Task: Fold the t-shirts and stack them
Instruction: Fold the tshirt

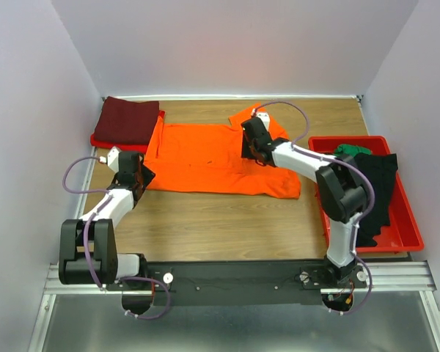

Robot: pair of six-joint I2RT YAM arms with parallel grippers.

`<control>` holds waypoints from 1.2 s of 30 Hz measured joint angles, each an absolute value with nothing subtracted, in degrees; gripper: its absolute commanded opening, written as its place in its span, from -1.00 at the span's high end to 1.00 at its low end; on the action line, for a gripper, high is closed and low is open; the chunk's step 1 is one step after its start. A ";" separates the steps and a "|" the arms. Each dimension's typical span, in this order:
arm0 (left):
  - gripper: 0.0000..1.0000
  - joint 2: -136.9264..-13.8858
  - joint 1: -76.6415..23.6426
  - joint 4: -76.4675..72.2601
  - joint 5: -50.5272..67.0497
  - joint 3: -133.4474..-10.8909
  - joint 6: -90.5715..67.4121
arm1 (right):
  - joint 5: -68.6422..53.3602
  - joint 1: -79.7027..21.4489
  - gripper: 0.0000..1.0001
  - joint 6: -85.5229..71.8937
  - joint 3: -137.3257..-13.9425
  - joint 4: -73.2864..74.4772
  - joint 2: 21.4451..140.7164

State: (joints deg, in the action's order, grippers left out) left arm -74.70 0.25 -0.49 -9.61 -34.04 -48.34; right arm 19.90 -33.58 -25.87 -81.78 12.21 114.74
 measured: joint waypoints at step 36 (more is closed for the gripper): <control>0.68 -84.66 0.54 1.30 -18.65 -36.16 -53.71 | 17.61 -22.28 -0.55 -44.56 -38.50 14.74 79.05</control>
State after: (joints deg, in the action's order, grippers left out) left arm -84.66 0.54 1.30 -18.65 -36.16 -53.71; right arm 17.61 -22.28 -44.56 -38.50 14.74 79.05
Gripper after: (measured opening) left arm 0.246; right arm 0.783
